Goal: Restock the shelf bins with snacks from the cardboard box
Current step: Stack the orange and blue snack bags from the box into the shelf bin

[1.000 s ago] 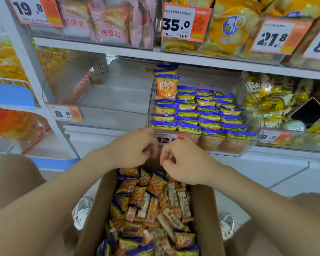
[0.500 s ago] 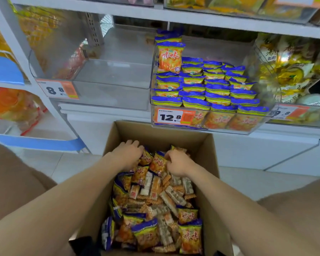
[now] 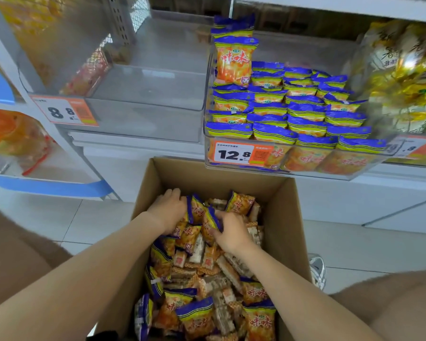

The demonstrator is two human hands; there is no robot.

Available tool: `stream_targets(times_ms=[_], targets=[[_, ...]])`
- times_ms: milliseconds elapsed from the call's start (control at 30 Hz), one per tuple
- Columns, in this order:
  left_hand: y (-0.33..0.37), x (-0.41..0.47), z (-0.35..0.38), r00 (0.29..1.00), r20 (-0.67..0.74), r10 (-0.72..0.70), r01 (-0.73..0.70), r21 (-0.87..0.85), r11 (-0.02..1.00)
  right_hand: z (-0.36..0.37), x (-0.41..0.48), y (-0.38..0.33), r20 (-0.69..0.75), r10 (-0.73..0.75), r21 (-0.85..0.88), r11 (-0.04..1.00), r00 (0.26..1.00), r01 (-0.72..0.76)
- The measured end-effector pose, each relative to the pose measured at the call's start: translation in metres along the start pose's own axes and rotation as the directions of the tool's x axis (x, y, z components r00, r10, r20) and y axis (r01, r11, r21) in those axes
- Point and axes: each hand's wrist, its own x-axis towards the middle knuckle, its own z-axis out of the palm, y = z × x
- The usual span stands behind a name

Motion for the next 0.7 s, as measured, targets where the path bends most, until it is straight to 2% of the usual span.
stream_targets(times_ms=[100,200,333,467,567,600,700], targets=[[0.002,-0.004,-0.006,0.999,-0.019,0.027,-0.027,0.013,1.0,-0.013,-0.003,-0.002,-0.057,0.029,0.077,0.997,0.998,-0.025],[0.007,-0.014,-0.014,0.997,0.024,0.071,-0.066,-0.151,0.986,-0.035,-0.011,-0.008,-0.076,0.053,0.203,0.979,0.996,-0.036],[0.018,-0.033,-0.027,0.999,0.022,0.047,-0.039,-0.287,0.957,-0.062,-0.024,-0.012,-0.116,0.042,0.249,0.968,0.992,-0.012],[0.029,-0.061,-0.062,0.998,-0.04,0.04,-0.052,-0.392,0.918,-0.082,-0.039,-0.026,-0.188,0.171,0.391,0.916,0.967,-0.086],[0.036,-0.091,-0.094,0.983,-0.171,0.061,-0.134,-0.455,0.88,-0.097,-0.056,-0.042,-0.244,0.366,0.605,0.781,0.898,-0.154],[0.037,-0.1,-0.103,0.973,-0.224,0.057,-0.166,-0.503,0.848,-0.102,-0.061,-0.047,-0.246,0.39,0.658,0.739,0.887,-0.143],[0.031,-0.128,-0.13,0.929,-0.366,0.049,-0.285,-0.625,0.727,-0.119,-0.083,-0.064,-0.315,0.319,0.745,0.667,0.894,0.025]])
